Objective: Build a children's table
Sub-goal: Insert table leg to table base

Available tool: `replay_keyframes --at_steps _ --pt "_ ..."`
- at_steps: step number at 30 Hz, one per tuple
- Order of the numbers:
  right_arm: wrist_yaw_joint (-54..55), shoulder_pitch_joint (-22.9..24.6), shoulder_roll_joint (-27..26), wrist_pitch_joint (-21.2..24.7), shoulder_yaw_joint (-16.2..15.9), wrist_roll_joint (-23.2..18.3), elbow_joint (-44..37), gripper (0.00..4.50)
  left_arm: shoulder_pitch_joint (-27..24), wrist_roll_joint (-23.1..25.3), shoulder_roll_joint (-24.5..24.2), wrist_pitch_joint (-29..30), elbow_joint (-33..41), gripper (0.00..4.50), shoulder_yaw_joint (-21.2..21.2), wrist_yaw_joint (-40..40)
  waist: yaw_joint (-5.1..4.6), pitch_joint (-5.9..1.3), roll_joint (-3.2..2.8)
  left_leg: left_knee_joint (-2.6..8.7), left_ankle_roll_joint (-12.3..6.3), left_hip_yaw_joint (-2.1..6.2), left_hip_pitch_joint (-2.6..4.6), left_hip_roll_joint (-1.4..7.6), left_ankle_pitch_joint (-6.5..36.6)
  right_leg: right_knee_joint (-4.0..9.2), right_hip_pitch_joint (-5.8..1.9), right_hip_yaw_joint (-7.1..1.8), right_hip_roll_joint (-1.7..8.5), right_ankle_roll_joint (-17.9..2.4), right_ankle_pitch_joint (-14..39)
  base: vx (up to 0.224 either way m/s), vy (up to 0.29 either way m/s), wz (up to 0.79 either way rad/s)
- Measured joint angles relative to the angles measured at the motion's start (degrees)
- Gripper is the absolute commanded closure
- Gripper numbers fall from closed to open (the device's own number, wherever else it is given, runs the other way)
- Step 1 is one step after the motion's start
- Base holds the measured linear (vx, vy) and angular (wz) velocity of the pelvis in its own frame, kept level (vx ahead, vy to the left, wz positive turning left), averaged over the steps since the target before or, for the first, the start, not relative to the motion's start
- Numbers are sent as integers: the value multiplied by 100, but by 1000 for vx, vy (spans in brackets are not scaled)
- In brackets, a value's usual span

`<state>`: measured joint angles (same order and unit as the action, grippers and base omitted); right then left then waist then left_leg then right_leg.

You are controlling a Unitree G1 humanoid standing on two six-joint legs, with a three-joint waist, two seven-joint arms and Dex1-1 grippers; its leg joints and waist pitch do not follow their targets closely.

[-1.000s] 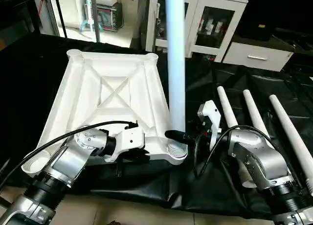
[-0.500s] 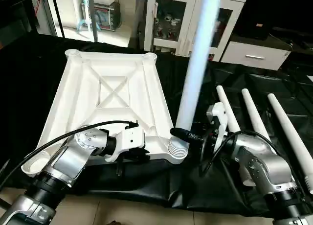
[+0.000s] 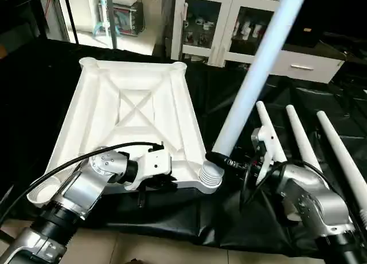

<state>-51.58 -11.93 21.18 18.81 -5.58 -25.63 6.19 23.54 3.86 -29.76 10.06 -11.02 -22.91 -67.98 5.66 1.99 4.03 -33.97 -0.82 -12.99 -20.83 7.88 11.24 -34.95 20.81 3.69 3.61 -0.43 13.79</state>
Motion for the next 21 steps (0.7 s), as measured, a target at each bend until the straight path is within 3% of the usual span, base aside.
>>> replay_keyframes --at_steps 13,21 --pt "58 550 248 -428 -70 170 -570 264 -58 -9 -22 23 72 443 6 1 15 -15 6 28 1 0 12 -2 0 15 -5 0 0 13 8 0 0 0" --pt "110 456 271 -499 -268 357 -584 264 -70 -18 -38 35 49 443 21 0 2 -19 7 38 2 -1 30 -3 0 17 -15 0 0 13 8 0 0 0"
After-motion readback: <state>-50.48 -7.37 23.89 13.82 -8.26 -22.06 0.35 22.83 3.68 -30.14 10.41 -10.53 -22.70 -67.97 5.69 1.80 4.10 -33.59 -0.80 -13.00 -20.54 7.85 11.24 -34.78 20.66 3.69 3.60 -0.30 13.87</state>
